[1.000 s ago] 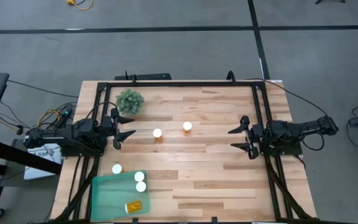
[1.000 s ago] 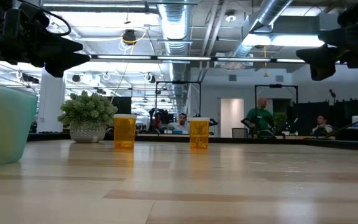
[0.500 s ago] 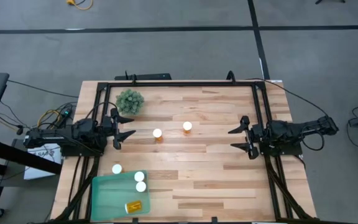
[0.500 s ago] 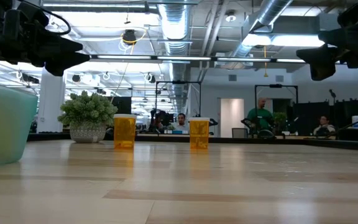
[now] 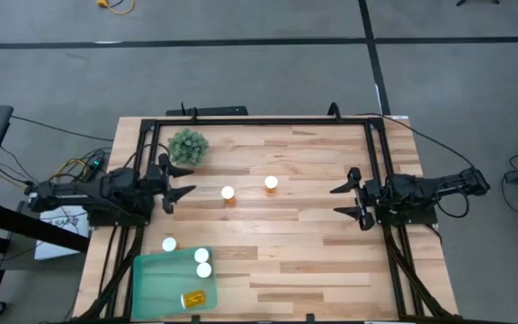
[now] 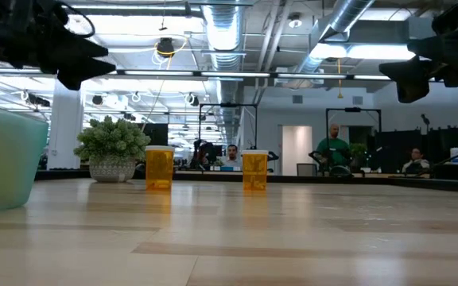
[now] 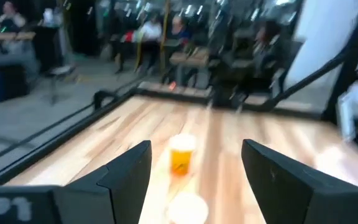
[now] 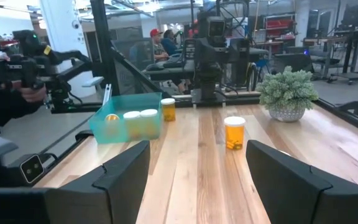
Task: Pick and place pill bottles into a basket
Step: Put the middle yellow pill bottle into the green bin
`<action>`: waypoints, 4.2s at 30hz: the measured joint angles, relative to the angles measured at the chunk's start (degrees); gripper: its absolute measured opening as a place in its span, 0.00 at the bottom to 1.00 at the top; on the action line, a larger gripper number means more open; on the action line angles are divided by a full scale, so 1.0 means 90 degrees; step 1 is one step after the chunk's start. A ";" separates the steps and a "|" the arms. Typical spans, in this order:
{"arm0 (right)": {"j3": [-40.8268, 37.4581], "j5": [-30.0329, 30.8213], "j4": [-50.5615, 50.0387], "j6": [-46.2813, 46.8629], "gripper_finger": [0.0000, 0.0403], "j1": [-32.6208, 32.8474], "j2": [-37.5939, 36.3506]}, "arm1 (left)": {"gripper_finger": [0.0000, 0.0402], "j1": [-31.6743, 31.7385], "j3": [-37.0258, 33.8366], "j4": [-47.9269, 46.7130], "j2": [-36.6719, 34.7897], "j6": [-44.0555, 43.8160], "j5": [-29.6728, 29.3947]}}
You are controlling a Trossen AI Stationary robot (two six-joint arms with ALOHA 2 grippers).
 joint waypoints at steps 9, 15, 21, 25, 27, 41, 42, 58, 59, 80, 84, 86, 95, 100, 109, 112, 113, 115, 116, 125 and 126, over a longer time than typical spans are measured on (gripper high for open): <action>0.0000 -0.0001 -0.0002 0.0000 0.64 0.0000 -0.0001 | 0.51 -0.0001 0.1186 -0.0539 0.3378 0.0033 0.0205; 0.0000 -0.0002 -0.0002 0.0000 0.64 0.0000 0.0000 | 0.55 0.0005 0.1669 -0.0523 0.5278 -0.0010 0.0253; 0.0000 -0.0002 -0.0002 0.0000 0.64 0.0000 -0.0002 | 0.66 0.0005 0.1901 -0.0513 0.6205 -0.0013 0.0229; 0.0000 -0.0002 -0.0002 0.0000 0.64 0.0000 -0.0001 | 0.72 0.0005 0.1913 -0.0408 0.6518 -0.0098 0.0191; 0.0000 -0.0002 -0.0001 0.0000 0.64 0.0000 0.0000 | 0.74 0.0005 0.1913 -0.0177 0.6656 -0.0119 0.0107; 0.0000 -0.0002 -0.0002 0.0000 0.64 0.0000 0.0000 | 0.76 0.0010 0.1915 0.1120 0.7822 0.0035 -0.0106; 0.0000 -0.0002 -0.0002 0.0000 0.64 0.0000 0.0000 | 0.76 0.0012 0.1915 0.1242 0.7874 0.0038 -0.0106; 0.0000 -0.0002 -0.0002 0.0000 0.65 0.0000 -0.0001 | 0.72 0.0034 0.1915 0.1748 0.8133 0.0043 -0.0141; 0.0000 -0.0002 -0.0002 0.0000 0.65 0.0001 0.0000 | 0.70 0.0034 0.1915 0.1748 0.8133 0.0043 -0.0142; 0.0000 -0.0002 0.0000 0.0000 0.65 0.0002 0.0000 | 0.47 0.0034 0.2342 0.0189 0.6373 0.0266 -0.0318; 0.0000 -0.0003 0.0005 0.0000 0.65 0.0001 -0.0002 | 0.46 -0.0068 0.2591 -0.1006 0.5583 -0.0214 -0.0074; 0.0000 -0.0002 0.0005 0.0000 0.65 0.0002 -0.0001 | 0.46 -0.0221 0.2765 -0.1551 0.5256 -0.0466 0.0097; 0.0000 -0.0004 0.0005 -0.0001 0.65 0.0001 -0.0002 | 0.46 -0.1534 0.3647 -0.3379 0.4663 -0.1860 0.0339; 0.0000 -0.0005 0.0005 -0.0001 0.65 0.0002 0.0000 | 0.46 -0.2707 0.3884 -0.3613 0.4684 -0.2812 0.0304; 0.0000 -0.0005 0.0005 -0.0001 0.65 0.0001 -0.0002 | 0.46 -0.4841 0.3919 -0.3596 0.4774 -0.4684 -0.1022; 0.0000 -0.0005 0.0003 0.0000 0.65 0.0000 0.0000 | 0.46 -0.5420 0.3919 -0.3616 0.4994 -0.5259 -0.1263; 0.0000 -0.0005 0.0003 0.0000 0.65 0.0000 -0.0002 | 0.46 -0.5583 0.3919 -0.3591 0.5130 -0.5394 -0.1272; 0.0000 -0.0005 0.0003 0.0000 0.65 0.0002 -0.0002 | 0.46 -0.5850 0.3919 -0.3598 0.5450 -0.5620 -0.1197; 0.0000 -0.0005 0.0003 0.0000 0.65 0.0002 -0.0001 | 0.46 -0.5944 0.3919 -0.3597 0.5619 -0.5725 -0.1133; 0.0000 -0.0005 0.0003 0.0000 0.65 0.0002 0.0000 | 0.46 -0.6533 0.3919 -0.3592 0.6861 -0.6188 -0.1004; 0.0000 -0.0005 0.0003 0.0000 0.65 0.0002 0.0000 | 0.46 -0.6567 0.3919 -0.3595 0.6984 -0.6188 -0.1092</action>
